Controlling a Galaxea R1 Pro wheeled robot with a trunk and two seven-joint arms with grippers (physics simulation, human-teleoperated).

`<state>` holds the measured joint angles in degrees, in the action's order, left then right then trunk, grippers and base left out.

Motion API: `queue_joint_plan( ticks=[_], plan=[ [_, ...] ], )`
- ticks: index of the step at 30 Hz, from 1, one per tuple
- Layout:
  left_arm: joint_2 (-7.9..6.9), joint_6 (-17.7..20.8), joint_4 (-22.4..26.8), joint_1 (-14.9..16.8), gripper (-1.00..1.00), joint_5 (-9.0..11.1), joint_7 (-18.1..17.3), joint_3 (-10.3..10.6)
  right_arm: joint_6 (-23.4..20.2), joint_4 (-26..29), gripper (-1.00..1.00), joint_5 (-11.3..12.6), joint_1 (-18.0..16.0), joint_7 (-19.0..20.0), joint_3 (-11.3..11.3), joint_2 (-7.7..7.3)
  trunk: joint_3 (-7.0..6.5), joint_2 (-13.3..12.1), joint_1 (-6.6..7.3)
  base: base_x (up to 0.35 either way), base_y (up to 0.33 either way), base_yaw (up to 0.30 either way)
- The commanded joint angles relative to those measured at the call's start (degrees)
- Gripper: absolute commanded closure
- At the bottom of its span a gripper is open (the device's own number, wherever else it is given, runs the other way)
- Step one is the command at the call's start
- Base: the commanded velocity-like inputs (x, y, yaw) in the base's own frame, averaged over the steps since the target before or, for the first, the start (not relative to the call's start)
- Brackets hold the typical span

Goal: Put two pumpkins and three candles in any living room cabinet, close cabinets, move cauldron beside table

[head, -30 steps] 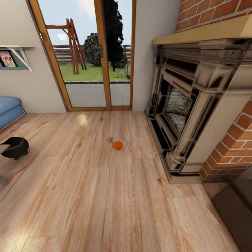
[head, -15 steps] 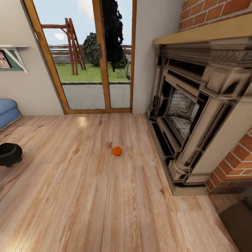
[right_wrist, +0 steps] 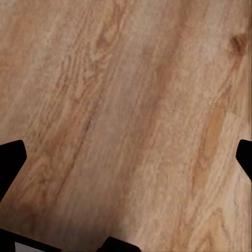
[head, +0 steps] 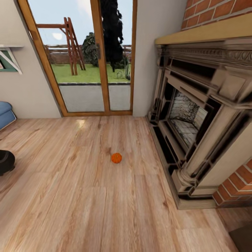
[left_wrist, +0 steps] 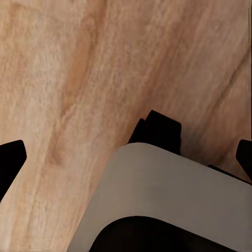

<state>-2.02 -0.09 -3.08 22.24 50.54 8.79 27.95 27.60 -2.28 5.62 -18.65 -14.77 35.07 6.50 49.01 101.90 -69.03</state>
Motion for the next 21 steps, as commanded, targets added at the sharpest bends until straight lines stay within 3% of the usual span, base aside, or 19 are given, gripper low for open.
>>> queue_joint_plan(
  ticks=[1,21],
  plan=[
    [0.00,0.00,0.00,0.00,-1.00,0.00,0.00,0.00,0.00,0.00,-1.00,0.00,0.01,0.00,0.00,0.00,0.00,0.00,0.00,0.330,0.000,0.000],
    [-0.09,0.04,0.00,0.00,-1.00,0.00,0.00,0.00,-0.01,0.00,-1.00,0.00,0.02,0.00,0.00,0.00,0.00,0.00,0.00,0.330,0.037,0.000]
  ],
)
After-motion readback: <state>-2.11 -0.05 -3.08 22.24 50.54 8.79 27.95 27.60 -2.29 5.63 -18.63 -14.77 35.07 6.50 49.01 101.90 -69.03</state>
